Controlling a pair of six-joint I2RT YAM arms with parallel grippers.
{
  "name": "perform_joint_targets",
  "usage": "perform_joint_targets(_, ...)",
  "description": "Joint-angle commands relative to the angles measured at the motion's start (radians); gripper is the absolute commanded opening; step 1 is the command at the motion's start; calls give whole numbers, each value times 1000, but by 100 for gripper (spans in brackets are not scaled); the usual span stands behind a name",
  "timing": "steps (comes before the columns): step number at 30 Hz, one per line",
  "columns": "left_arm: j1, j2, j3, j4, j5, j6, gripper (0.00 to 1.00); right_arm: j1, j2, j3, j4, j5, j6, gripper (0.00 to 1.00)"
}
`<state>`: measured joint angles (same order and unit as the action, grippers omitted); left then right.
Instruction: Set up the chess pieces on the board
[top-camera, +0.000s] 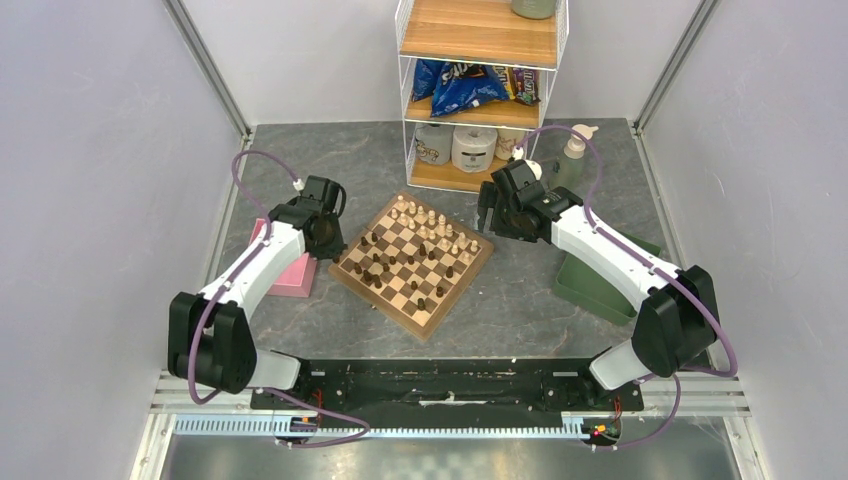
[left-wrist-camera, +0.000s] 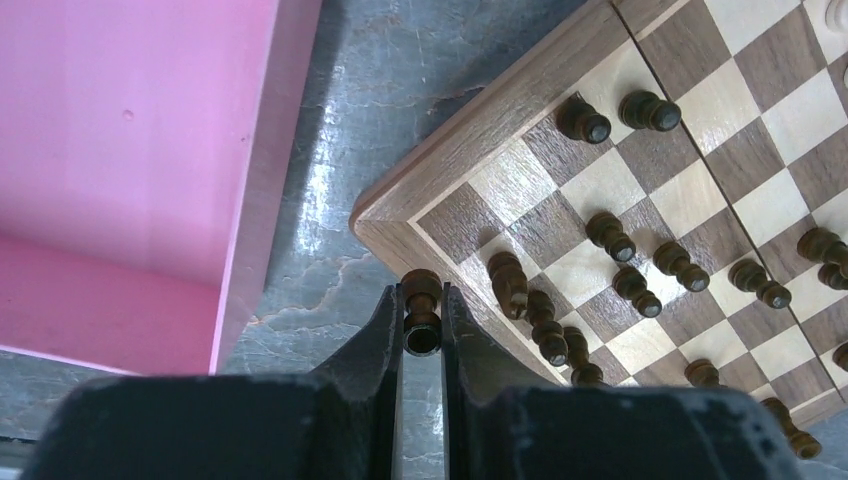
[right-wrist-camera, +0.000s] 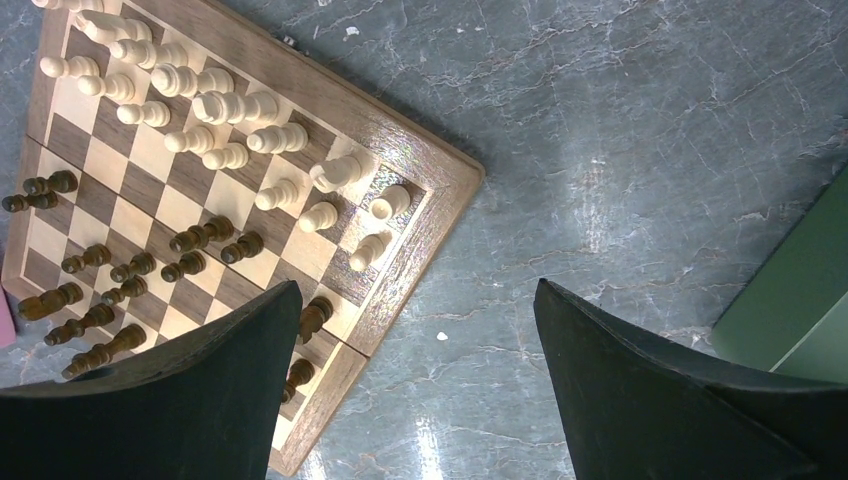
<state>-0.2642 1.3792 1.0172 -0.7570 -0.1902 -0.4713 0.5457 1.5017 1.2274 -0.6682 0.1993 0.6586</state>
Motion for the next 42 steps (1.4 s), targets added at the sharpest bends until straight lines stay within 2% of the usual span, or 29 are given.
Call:
perform_joint_targets(1, -3, 2, -16, 50, 44, 26, 6, -2, -21, 38, 6, -5, 8, 94)
perform_joint_targets(15, -3, 113, -26, 142, 76, 21, 6, -3, -10, 44, 5, -6, 7, 95)
perform_joint_targets(30, -3, 153, -45, 171, 102, 12, 7, -3, -8, 41, 4, -6, 9, 94)
perform_joint_targets(38, -2, 160, -46, 171, 102, 9, 16, -3, -11, 40, 4, -7, 9, 95)
perform_joint_targets(42, -3, 156, -43, 157, 81, 11, 25, -2, -16, 40, 5, -7, 7, 94)
